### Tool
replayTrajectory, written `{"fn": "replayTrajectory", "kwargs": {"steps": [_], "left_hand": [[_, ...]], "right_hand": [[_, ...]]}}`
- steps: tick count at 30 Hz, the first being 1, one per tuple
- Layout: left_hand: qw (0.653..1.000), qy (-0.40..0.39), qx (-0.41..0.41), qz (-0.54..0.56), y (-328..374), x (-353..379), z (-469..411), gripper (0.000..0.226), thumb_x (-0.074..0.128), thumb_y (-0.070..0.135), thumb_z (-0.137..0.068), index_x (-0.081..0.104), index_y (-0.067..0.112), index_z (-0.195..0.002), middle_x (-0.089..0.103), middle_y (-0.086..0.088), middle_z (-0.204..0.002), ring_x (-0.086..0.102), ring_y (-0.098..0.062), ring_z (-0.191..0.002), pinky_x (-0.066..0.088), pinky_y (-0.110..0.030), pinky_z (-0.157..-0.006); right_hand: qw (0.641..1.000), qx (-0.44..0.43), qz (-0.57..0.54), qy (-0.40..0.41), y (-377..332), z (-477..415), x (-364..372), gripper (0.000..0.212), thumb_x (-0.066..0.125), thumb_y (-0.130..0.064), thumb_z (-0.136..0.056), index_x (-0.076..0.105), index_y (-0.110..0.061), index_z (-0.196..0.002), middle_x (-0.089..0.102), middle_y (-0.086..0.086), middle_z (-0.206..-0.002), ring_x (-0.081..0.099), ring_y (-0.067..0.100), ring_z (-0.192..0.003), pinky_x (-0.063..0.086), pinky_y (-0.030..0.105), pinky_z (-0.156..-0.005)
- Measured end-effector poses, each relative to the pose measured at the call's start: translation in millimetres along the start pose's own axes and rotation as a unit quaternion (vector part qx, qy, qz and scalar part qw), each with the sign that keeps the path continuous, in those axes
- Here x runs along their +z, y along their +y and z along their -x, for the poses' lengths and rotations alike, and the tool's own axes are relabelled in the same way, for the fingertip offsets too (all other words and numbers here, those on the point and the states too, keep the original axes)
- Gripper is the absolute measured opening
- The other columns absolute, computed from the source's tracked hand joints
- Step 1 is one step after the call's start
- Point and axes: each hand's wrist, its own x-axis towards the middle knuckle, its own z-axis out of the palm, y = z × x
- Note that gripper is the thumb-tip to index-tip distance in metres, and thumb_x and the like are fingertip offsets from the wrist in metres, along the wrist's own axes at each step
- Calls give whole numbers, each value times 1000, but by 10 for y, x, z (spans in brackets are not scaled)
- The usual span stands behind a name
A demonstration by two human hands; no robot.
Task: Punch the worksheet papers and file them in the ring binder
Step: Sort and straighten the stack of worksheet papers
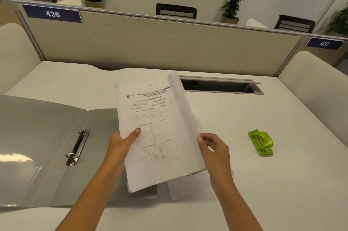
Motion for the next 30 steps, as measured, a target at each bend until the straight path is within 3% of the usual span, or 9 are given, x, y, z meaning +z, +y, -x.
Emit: {"fn": "replayTrajectory", "kwargs": {"steps": [4,7,10,14,19,21,23,25,30], "left_hand": [[1000,13,3,6,-5,-52,-15,25,71,19,-82,67,15,-106,75,-3,-97,73,-24,-83,58,-36,-63],[1000,28,11,6,-14,-92,-44,19,74,18,-80,68,20,-98,75,-2,-95,73,-25,-82,58,-40,-68],[999,41,21,5,-18,-137,-68,15,75,18,-79,68,22,-92,76,2,-86,74,-21,-74,58,-34,-58],[998,52,19,10,-43,-181,-111,15,76,18,-77,69,22,-89,77,2,-83,74,-21,-73,57,-34,-60],[999,50,16,6,-92,-223,-136,15,76,18,-78,68,23,-90,77,6,-80,74,-17,-70,56,-30,-55],[999,53,12,0,-114,-240,-141,15,76,18,-78,68,22,-90,76,6,-78,74,-17,-67,56,-28,-50],[998,57,9,-13,-142,-259,-145,14,76,19,-78,68,21,-89,77,4,-79,74,-18,-68,56,-28,-50],[997,64,10,-34,-181,-277,-152,13,75,19,-79,69,21,-90,77,0,-85,74,-23,-74,57,-33,-59],[992,78,4,-97,-267,-293,-158,24,75,20,-80,67,13,-102,73,-9,-98,69,-32,-88,55,-51,-84]], "right_hand": [[999,10,31,12,72,-103,-44,24,48,-28,-97,70,-25,-88,72,-11,-83,69,7,-83,50,22,-72],[990,-2,123,70,206,-257,-150,16,51,-21,-96,66,-18,-98,70,-6,-90,67,16,-91,43,15,-67],[961,20,262,84,402,-397,-228,28,60,-19,-92,57,-10,-118,62,9,-116,55,26,-111,43,27,-86],[903,79,419,48,577,-431,-229,62,67,-40,-85,43,-9,-133,49,13,-133,43,32,-122,38,37,-99],[898,64,432,56,633,-420,-236,41,59,-35,-92,52,-15,-127,63,7,-123,57,27,-113,37,35,-97],[893,33,442,77,585,-397,-269,35,52,-32,-96,57,-14,-125,66,7,-117,61,26,-105,40,34,-92],[898,-9,423,119,473,-348,-306,30,50,-30,-97,61,-13,-119,66,7,-107,60,24,-86,45,29,-72],[887,-70,424,170,330,-301,-346,24,48,-28,-97,62,-11,-108,66,6,-94,50,17,-67,34,21,-54],[864,-191,394,248,-120,-196,-393,21,47,-22,-97,64,-9,-99,66,7,-79,46,19,-58,30,21,-51]]}}
